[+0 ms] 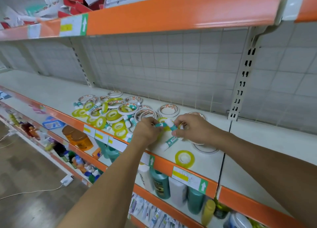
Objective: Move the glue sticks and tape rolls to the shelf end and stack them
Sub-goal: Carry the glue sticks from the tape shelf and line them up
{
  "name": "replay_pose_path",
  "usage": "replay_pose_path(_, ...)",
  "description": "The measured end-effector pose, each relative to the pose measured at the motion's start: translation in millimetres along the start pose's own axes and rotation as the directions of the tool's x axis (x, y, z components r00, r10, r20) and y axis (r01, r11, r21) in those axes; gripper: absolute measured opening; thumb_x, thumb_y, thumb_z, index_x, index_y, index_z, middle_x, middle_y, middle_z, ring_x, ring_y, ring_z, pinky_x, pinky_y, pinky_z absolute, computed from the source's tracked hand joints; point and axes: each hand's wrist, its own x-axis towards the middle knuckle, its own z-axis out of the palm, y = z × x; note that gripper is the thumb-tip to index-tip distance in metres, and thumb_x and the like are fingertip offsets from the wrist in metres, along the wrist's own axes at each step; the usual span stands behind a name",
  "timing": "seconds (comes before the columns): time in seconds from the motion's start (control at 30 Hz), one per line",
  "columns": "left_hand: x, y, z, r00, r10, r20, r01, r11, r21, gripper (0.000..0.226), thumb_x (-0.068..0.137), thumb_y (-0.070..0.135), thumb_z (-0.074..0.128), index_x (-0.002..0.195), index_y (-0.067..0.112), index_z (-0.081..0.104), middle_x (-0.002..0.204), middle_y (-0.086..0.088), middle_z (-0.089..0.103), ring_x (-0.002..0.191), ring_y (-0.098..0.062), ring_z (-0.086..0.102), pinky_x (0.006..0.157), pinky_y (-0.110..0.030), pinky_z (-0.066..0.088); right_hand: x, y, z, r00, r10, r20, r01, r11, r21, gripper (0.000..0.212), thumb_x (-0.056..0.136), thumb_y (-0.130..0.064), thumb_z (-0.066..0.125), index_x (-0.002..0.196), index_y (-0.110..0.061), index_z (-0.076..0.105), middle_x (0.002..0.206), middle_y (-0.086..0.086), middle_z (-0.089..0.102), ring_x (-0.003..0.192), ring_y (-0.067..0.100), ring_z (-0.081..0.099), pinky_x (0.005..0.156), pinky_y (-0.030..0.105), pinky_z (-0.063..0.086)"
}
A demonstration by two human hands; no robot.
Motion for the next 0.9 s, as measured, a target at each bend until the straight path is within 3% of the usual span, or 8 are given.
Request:
replay_pose_path(0.1,1.2,1.0,-5.1,1.000,-0.021,-0.011,0.019,0.989,-0.146,0.016,0.089,0.029,0.070,0.101,0.020,0.065,0.088,-0.002,0.065,0.081,-0.018,0.063,0.070,-0.027,0.051,1.7,-1.7,-0.8,0.998,0.025,-0.052,-0.016,0.985,0.172,0.016,0.083,-0.024,0.078,0.095,-0.019,0.068,0.091,-0.003,0.067,0.082,0.010,0.062,0.071,0.019,0.045)
replay_pose_path(0.17,0.3,1.0,-7.1,1.000,-0.012,-0.006,0.010,0.971,-0.238,0.015,0.089,0.027,0.071,0.098,0.017,0.065,0.080,0.001,0.064,0.069,-0.014,0.062,0.062,-0.024,0.051,2.8,-1.9,-2.0,0.999,0.018,-0.048,-0.007,0.974,0.227,0.015,0.085,-0.020,0.076,0.093,-0.014,0.066,0.091,0.009,0.068,0.085,0.019,0.064,0.082,0.032,0.051)
replay_pose_path(0.23,-0.7,0.3,-7.9,1.000,-0.014,-0.007,0.011,0.953,-0.303,0.019,0.086,0.029,0.074,0.098,0.015,0.068,0.083,-0.001,0.068,0.071,-0.014,0.063,0.065,-0.028,0.054,2.0,-1.7,-3.7,0.999,0.023,-0.036,-0.012,0.959,0.283,0.015,0.087,-0.019,0.074,0.093,-0.010,0.064,0.086,0.016,0.066,0.073,0.022,0.061,0.078,0.043,0.053)
replay_pose_path(0.37,-3.6,2.4,-8.1,1.000,-0.013,-0.016,0.005,0.905,-0.426,0.029,0.080,0.031,0.080,0.093,0.008,0.068,0.076,-0.005,0.062,0.066,-0.015,0.056,0.068,-0.034,0.054,-3.1,-1.3,-7.6,0.996,0.066,-0.057,-0.041,0.935,0.352,0.019,0.093,-0.018,0.069,0.111,-0.020,0.065,0.063,-0.019,0.058,0.061,0.006,0.053,0.064,0.032,0.047)
replay_pose_path(0.5,-5.9,5.7,-6.6,0.999,0.039,-0.021,-0.044,0.850,-0.525,0.024,0.082,0.027,0.078,0.088,0.007,0.068,0.073,-0.004,0.056,0.070,-0.016,0.054,0.068,-0.035,0.053,-11.0,-1.3,-7.8,0.995,0.075,-0.062,-0.048,0.932,0.359,0.046,0.095,-0.020,0.066,0.136,-0.037,0.053,0.080,-0.009,0.061,0.070,0.013,0.062,0.077,0.045,0.058)
replay_pose_path(0.63,-5.9,9.9,-5.7,0.997,0.072,-0.008,-0.064,0.827,-0.558,0.015,0.087,0.032,0.073,0.088,0.018,0.066,0.080,-0.005,0.065,0.082,-0.020,0.066,0.087,-0.048,0.057,-22.0,-5.7,-12.3,0.988,0.126,-0.092,-0.075,0.900,0.430,0.056,0.096,-0.017,0.064,0.139,-0.048,0.046,0.092,0.007,0.062,0.075,0.027,0.070,0.074,0.039,0.062)
replay_pose_path(0.73,-6.2,14.1,-8.3,0.994,0.113,0.006,-0.092,0.834,-0.544,0.013,0.092,0.031,0.066,0.098,0.020,0.060,0.095,-0.008,0.072,0.092,-0.022,0.070,0.088,-0.048,0.056,-25.7,-7.8,-15.9,0.973,0.188,-0.136,-0.106,0.883,0.458,0.049,0.096,-0.016,0.064,0.135,-0.043,0.052,0.102,0.015,0.058,0.079,0.025,0.071,0.071,0.033,0.062)
replay_pose_path(0.9,-13.5,27.6,-15.3,0.979,0.203,0.003,-0.160,0.777,-0.608,0.011,0.095,0.022,0.064,0.104,0.025,0.061,0.096,-0.017,0.071,0.076,-0.017,0.068,0.077,-0.033,0.060,-36.1,-7.6,-19.1,0.946,0.287,-0.154,-0.169,0.837,0.520,0.043,0.092,-0.007,0.066,0.124,-0.033,0.056,0.101,0.013,0.056,0.073,0.036,0.072,0.071,0.050,0.062)
